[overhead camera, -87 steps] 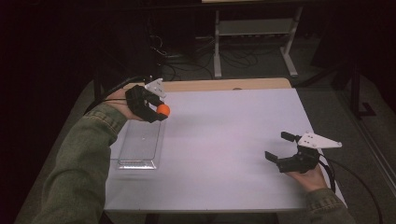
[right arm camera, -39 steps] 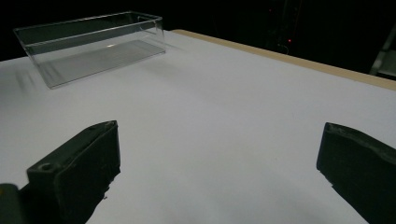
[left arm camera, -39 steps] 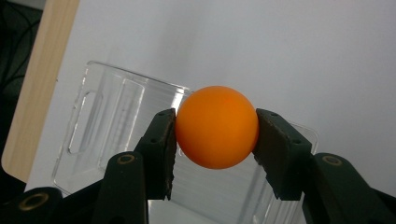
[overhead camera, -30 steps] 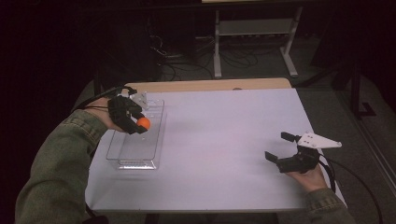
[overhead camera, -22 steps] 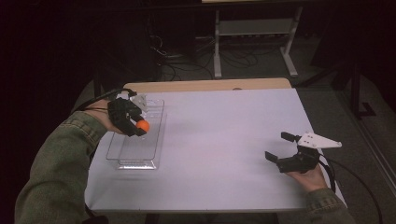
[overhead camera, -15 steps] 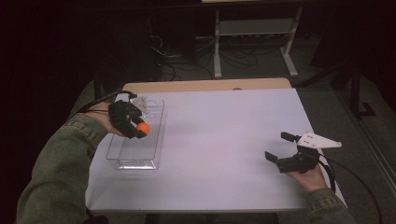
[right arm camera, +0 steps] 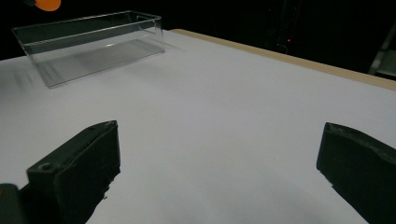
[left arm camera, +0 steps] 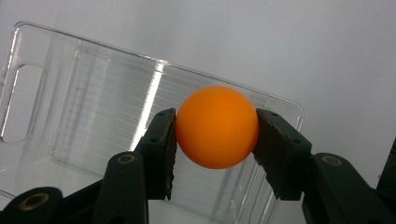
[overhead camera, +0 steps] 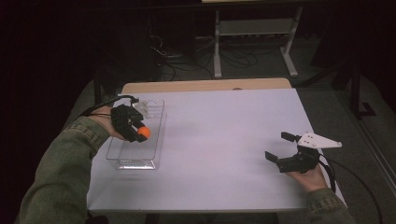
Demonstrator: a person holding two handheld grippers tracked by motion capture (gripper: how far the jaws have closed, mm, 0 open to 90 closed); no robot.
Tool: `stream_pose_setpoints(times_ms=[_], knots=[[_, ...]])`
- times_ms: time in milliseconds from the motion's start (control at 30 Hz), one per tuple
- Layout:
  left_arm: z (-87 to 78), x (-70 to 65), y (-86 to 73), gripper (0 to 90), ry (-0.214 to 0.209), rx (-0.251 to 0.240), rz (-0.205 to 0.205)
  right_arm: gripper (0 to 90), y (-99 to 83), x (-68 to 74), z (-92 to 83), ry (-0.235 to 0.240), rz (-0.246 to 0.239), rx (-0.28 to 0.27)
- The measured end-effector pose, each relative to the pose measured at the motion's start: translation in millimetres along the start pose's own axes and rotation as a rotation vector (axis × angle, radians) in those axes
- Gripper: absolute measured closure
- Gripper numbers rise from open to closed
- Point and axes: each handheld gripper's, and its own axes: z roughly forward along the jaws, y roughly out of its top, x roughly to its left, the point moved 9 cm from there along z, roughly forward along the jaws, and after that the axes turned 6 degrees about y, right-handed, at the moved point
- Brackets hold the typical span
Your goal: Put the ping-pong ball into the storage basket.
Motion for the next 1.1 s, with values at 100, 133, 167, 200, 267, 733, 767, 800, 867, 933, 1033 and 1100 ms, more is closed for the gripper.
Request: stream_pose_setpoints(times_ms=[100, 133, 167, 200, 267, 733, 767, 800, 867, 933, 1033, 1100], knots=[[3.0, -0.7, -1.6, 49.9, -0.003, 0.003, -0.004, 0.0, 0.1, 0.1, -0.2, 0.001, -0.001, -0.001], [4.3, -1.2, -2.5, 49.9, -0.004, 0.006, -0.008, 0.0, 0.2, -0.1, -0.4, 0.000, -0.002, -0.001], [5.8, -1.6, -3.4, 50.0, -0.009, 0.007, -0.007, 0.0, 0.3, -0.2, -0.6, -0.001, -0.002, -0.002], [7.4, -2.2, -4.4, 50.0, -0.011, 0.008, -0.010, 0.0, 0.4, -0.2, -0.8, -0.002, -0.001, -0.002], [10.1, -3.0, -6.2, 50.0, -0.015, 0.014, -0.012, 0.0, 0.7, -0.2, -1.0, -0.002, -0.002, -0.004], [26.2, -7.0, -11.1, 50.0, -0.040, 0.038, -0.008, 0.0, 0.6, 0.4, -0.8, 0.000, -0.006, -0.003], [26.9, -7.4, -10.7, 50.0, -0.041, 0.036, -0.011, 0.0, 0.5, 0.5, -0.8, 0.000, -0.007, -0.002], [27.8, -7.5, -10.5, 50.0, -0.042, 0.035, -0.008, 0.0, 0.5, 0.5, -0.8, 0.001, -0.007, -0.002], [30.3, -8.3, -11.0, 50.0, -0.043, 0.037, -0.007, 0.0, 0.6, 0.5, -1.0, 0.001, -0.007, -0.003], [32.7, -9.3, -12.1, 50.0, -0.046, 0.042, -0.012, 0.0, 0.8, 0.6, -1.2, 0.001, -0.007, -0.004], [35.3, -11.0, -12.7, 50.0, -0.053, 0.040, -0.012, 0.0, 0.7, 0.9, -1.1, 0.002, -0.006, -0.003], [36.8, -12.2, -13.0, 50.0, -0.058, 0.039, -0.009, 0.0, 0.4, 0.9, -0.9, 0.001, -0.006, -0.001]])
